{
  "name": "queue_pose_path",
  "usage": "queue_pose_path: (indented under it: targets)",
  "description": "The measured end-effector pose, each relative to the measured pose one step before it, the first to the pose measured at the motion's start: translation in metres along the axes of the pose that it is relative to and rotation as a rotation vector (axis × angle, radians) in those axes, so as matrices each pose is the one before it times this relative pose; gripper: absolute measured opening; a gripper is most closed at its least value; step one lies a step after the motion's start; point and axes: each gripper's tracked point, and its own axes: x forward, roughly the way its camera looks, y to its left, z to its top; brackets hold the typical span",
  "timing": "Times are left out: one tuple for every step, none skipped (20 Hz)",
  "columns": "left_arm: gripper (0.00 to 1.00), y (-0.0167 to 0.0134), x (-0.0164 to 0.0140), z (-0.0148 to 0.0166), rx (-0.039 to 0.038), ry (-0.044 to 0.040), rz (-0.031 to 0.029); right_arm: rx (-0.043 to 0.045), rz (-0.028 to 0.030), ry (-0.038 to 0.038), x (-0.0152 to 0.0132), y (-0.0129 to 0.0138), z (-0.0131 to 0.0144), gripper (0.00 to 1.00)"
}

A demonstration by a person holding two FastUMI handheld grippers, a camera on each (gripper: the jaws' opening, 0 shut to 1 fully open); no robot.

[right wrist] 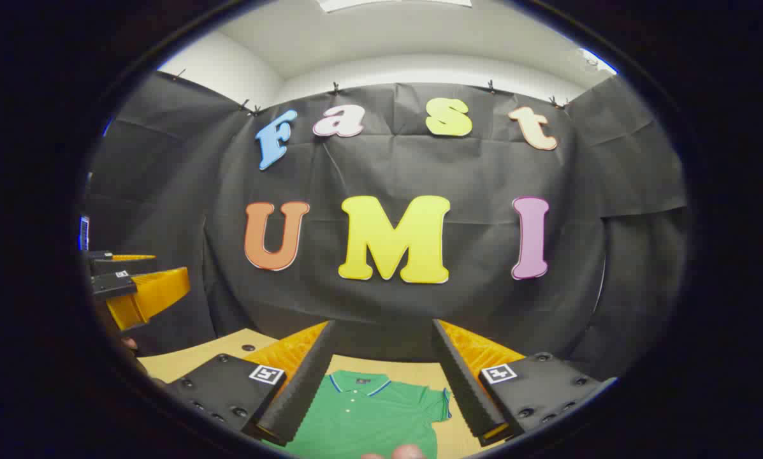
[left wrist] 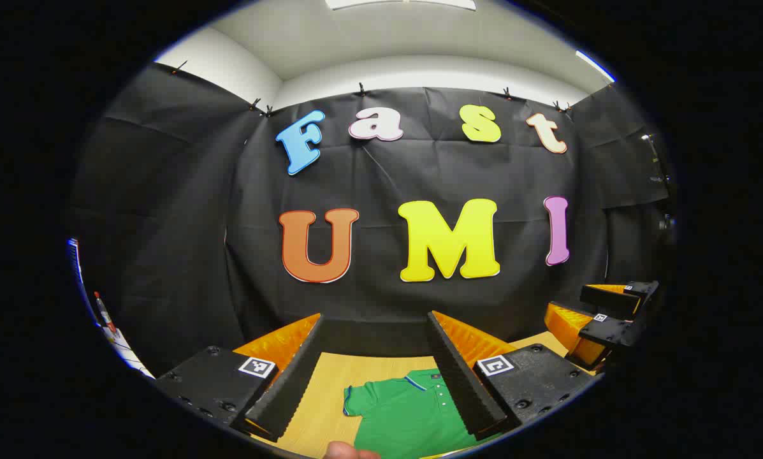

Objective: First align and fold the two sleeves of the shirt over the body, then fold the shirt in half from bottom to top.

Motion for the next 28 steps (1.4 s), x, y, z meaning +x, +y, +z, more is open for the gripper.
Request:
queue_pose_path:
  targets:
    - [0.99,0.00039,-0.00022,-0.00136,-0.00274,0.00343,0.00191,0.00129,-0.00148,0.00203,0.00099,-0.00167,-0.00002,0.94]
    - [0.99,-0.00060,-0.00106,-0.00016,-0.00206,0.00325,-0.00114,-0.00066,-0.00341,-0.00074,0.00223,-0.00154,0.00089,0.94]
    - [0.99,0.00025,-0.00038,-0.00005,0.00171,0.00187,0.00014,0.00132,-0.00303,-0.00119,0.00160,-0.00199,0.00109,0.94]
    - [0.99,0.00108,0.00033,-0.00073,0.00229,0.00260,0.00244,0.00330,-0.00354,0.00148,0.00202,-0.00240,-0.00123,0.94]
    - [0.99,0.00057,-0.00039,0.00022,0.00104,-0.00066,0.00197,0.00346,-0.00134,0.00172,0.00077,-0.00153,0.00018,0.94]
    - [0.99,0.00073,0.00051,0.00011,0.00152,-0.00169,0.00385,-0.00258,-0.00578,0.00446,0.00077,-0.00114,-0.00142,0.94]
    - [0.99,0.00139,0.00105,-0.00027,0.00275,0.00113,0.00561,-0.00442,-0.00334,0.00755,0.00145,-0.00139,-0.00072,0.96]
    - [0.99,0.00137,-0.00032,-0.00082,0.00492,0.00311,0.00576,-0.00215,0.00421,0.00501,0.00112,0.00045,-0.00119,0.94]
    - [0.99,0.00059,-0.00012,-0.00088,0.00239,0.00152,0.00041,0.00354,0.00112,0.00707,0.00135,-0.00241,-0.00022,0.94]
    - [0.99,-0.00044,-0.00077,0.00089,-0.00039,-0.00124,-0.00249,0.00778,-0.00068,0.00699,0.00225,-0.00352,-0.00011,0.96]
    - [0.99,-0.00114,-0.00034,0.00036,-0.00413,-0.00494,-0.00144,0.00404,-0.00124,0.01178,0.00140,-0.00364,-0.00061,0.96]
    - [0.99,-0.00028,0.00209,0.00050,-0.00509,-0.00670,-0.00148,-0.00328,0.00361,0.01476,0.00099,-0.00234,-0.00400,0.94]
    - [0.99,-0.00205,0.00067,-0.00162,-0.00352,0.00205,-0.00474,-0.00786,0.00166,0.01306,0.00069,-0.00299,-0.00282,0.95]
    - [0.99,-0.00148,-0.00030,-0.00139,-0.00124,0.00531,-0.00678,-0.00529,-0.00179,0.01542,-0.00045,-0.00377,-0.00352,0.96]
    - [0.99,-0.00234,-0.00038,-0.00227,0.00100,0.01032,-0.01033,0.00114,0.00110,0.01616,-0.00035,-0.00227,-0.00457,0.94]
    - [0.99,-0.00136,-0.00162,-0.00152,0.00389,0.00789,-0.01056,0.00311,-0.00006,0.01299,0.00018,-0.00345,-0.00510,0.94]
    - [0.99,-0.00085,-0.00013,-0.00150,0.00398,0.00830,-0.00656,-0.00060,-0.00183,0.01327,0.00139,-0.00434,-0.00534,0.94]
    - [0.99,-0.00102,-0.00127,-0.00186,-0.00011,0.00224,-0.00701,-0.00319,-0.00359,0.01244,0.00209,-0.00391,-0.00490,0.94]
    - [0.99,-0.00160,0.00097,-0.00091,-0.00408,0.00057,-0.00279,-0.00576,-0.00336,0.01683,0.00207,-0.00510,-0.00718,0.94]
    - [0.99,-0.00231,0.00107,-0.00281,-0.00574,0.01411,-0.00466,0.00126,-0.00755,0.02064,0.00303,-0.00664,-0.00852,0.96]
    - [0.99,-0.00163,-0.00139,-0.00266,-0.00361,0.01497,-0.00208,0.00884,-0.00487,0.02396,0.00202,-0.00552,-0.00830,0.96]
    - [0.99,-0.00071,-0.00147,-0.00140,-0.00146,0.00870,-0.00267,0.00718,-0.00102,0.02879,0.00328,-0.00467,-0.00965,0.96]
    - [0.99,0.00000,-0.00027,-0.00145,0.00022,0.00583,0.00193,0.00400,0.00524,0.03079,0.00386,-0.00383,-0.00990,0.96]
    - [1.00,0.00038,0.00035,-0.00214,0.00002,0.00788,0.00359,0.00283,0.00250,0.02701,0.00582,-0.00455,-0.00907,0.96]
    - [1.00,-0.00057,-0.00083,-0.00187,-0.00219,0.00808,0.00253,0.00133,-0.00156,0.02445,0.00566,-0.00612,-0.00797,0.95]
    - [0.99,-0.00028,-0.00096,-0.00113,-0.00220,0.00700,0.00274,0.00071,0.00095,0.02085,0.00512,-0.00516,-0.00797,0.96]
    - [0.99,0.00005,-0.00102,-0.00118,0.00216,0.00783,0.00314,-0.00376,0.00008,0.01695,0.00489,-0.00551,-0.00605,0.96]
    - [0.99,0.00099,-0.00076,-0.00234,0.00450,0.00904,0.00300,-0.00349,-0.00116,0.01834,0.00644,-0.00571,-0.00679,0.96]
